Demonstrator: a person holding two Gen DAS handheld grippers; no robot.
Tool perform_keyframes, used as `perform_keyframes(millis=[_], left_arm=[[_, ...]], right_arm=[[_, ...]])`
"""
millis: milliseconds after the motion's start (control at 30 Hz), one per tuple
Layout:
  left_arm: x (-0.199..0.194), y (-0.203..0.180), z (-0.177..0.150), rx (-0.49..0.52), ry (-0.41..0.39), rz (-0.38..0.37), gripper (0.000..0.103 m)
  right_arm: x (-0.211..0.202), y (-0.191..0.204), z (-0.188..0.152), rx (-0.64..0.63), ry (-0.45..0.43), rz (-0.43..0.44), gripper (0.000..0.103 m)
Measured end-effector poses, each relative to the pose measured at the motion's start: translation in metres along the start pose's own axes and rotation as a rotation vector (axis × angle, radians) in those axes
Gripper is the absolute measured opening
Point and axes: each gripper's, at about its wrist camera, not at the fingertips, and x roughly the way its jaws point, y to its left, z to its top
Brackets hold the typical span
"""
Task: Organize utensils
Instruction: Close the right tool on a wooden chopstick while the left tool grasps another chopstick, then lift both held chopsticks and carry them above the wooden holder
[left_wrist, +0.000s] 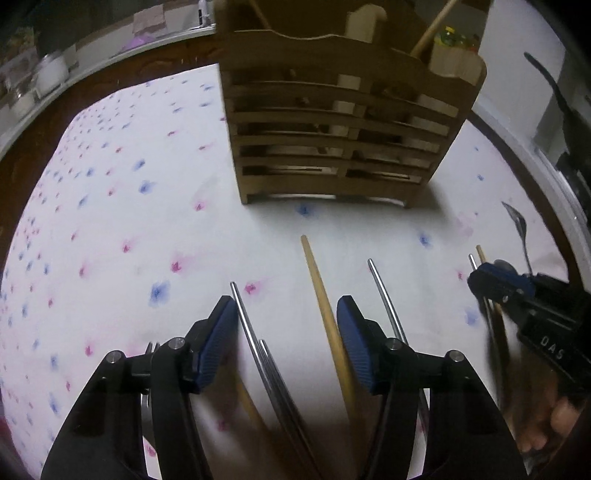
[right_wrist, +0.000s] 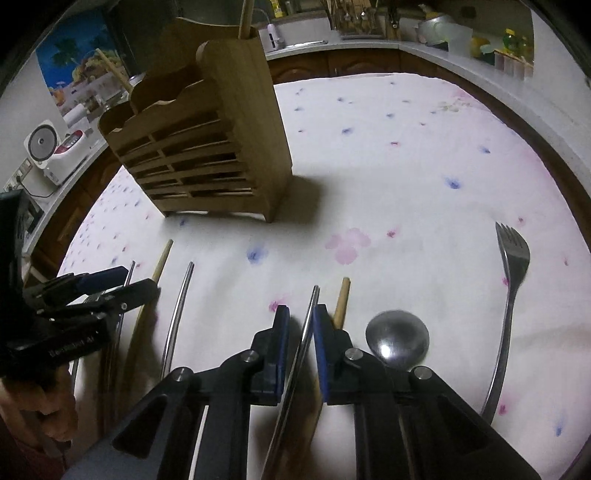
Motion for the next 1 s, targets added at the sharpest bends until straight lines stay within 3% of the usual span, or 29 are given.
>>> perform_keyframes(millis=[133,300,467,733,1000], left_arm=[[0.004,-0.007,0.006,0.042,-0.006,0.013,0.051],[0.006,-0.014,0.014,0.084,-0.013,-0.003,0.012],[0.005,-0.015,0.015,0.091,-0.025,0.0,0.008],[-0.019,0.005,0.015,0.009,-0.065,-0.106,0.005],[-0.057,0.012,0.011,-0.012,-0.143,-0.159,0.004]], right_arm=[[0.004,0.004,0.005,-0.031,0.005,-0.015,0.012],[0.006,0.007,0.005,-0.051,-0.006,-0.028,0.008],[0.006,0.006,0.005,-0.037,-0.021,-0.025,0.007],[-0.008,0.002,0.001,0.014,-0.046,0.044,0.005],[-0.038,0.011,0.002,0.006,-0.107,0.077,0.004]])
